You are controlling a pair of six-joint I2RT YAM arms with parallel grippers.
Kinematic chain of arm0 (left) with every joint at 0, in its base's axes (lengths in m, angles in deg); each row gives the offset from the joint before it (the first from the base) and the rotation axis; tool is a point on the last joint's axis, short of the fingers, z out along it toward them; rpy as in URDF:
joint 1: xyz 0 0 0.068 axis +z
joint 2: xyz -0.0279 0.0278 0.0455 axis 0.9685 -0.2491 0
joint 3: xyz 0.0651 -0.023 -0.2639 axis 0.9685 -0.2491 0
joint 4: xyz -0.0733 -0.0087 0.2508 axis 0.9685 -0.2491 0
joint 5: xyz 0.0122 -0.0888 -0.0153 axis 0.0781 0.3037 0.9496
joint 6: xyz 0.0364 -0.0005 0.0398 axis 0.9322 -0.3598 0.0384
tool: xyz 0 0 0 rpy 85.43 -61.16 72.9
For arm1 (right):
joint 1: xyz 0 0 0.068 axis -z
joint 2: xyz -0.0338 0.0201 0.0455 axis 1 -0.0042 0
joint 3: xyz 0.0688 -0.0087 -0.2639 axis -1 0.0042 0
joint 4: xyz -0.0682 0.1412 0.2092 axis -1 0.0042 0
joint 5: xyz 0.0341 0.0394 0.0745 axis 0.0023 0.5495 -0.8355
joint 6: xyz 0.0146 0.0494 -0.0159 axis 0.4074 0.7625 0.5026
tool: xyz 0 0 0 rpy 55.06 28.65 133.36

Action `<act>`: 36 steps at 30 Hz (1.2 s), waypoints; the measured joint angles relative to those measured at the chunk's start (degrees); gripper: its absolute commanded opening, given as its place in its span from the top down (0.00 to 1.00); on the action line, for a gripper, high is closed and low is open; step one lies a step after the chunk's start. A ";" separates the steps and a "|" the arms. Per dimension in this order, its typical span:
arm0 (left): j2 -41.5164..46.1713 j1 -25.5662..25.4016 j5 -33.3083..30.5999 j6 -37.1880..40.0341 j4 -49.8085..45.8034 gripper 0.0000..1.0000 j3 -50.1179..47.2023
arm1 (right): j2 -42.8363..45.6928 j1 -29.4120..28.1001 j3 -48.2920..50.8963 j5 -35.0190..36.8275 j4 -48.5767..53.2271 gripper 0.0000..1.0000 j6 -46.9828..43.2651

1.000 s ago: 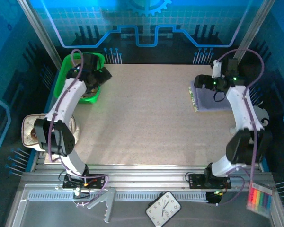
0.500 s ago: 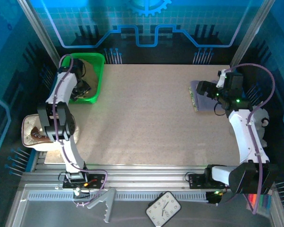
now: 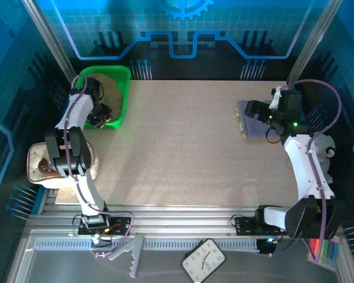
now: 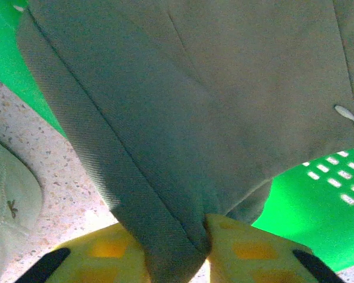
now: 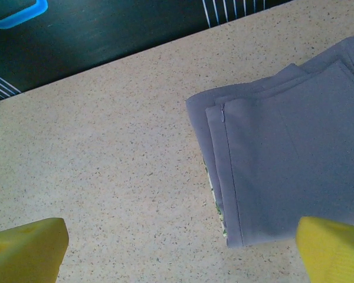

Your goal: Fold and stack the skirts

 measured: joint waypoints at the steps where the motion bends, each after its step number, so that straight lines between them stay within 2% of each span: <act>1: 0.09 0.02 0.00 -0.02 -0.11 0.87 0.20 | -0.11 0.00 0.00 0.00 0.00 0.00 0.07; 4: 0.31 0.04 0.02 0.92 0.09 0.88 1.05 | -0.28 0.00 0.00 -0.26 -0.04 0.00 0.44; 6: 0.37 0.04 0.02 1.29 -0.07 1.00 1.42 | -0.35 0.00 0.00 -0.48 -0.07 0.00 0.48; 12: 1.03 0.07 0.02 4.17 -1.68 1.00 6.54 | -0.52 0.00 0.00 -1.29 -0.17 0.00 0.85; 16: 1.81 0.07 0.37 8.00 -2.25 1.00 19.10 | -0.52 0.07 0.00 -1.88 -1.01 0.00 1.14; 21: 2.73 0.04 4.72 11.91 0.02 1.00 43.93 | -0.52 0.66 0.00 -5.01 -3.37 0.00 2.62; 23: 5.09 0.04 7.63 12.02 2.51 1.00 47.84 | -0.55 0.72 0.00 -6.10 -4.28 0.00 3.48; 26: 10.56 -0.74 11.93 12.02 6.69 1.00 48.70 | -0.66 0.74 0.00 -7.39 -5.44 0.00 4.57; 28: 13.99 -2.69 13.70 12.50 9.64 1.00 47.89 | -0.85 0.74 -0.02 -7.96 -6.05 0.00 5.29; 32: 19.08 -10.69 15.28 15.26 13.92 1.00 44.68 | -1.55 0.74 -0.02 -9.66 -6.82 0.00 5.86; 36: 20.68 -17.99 15.30 16.94 15.54 1.00 40.98 | -2.01 0.68 0.79 -15.17 -9.88 0.00 5.62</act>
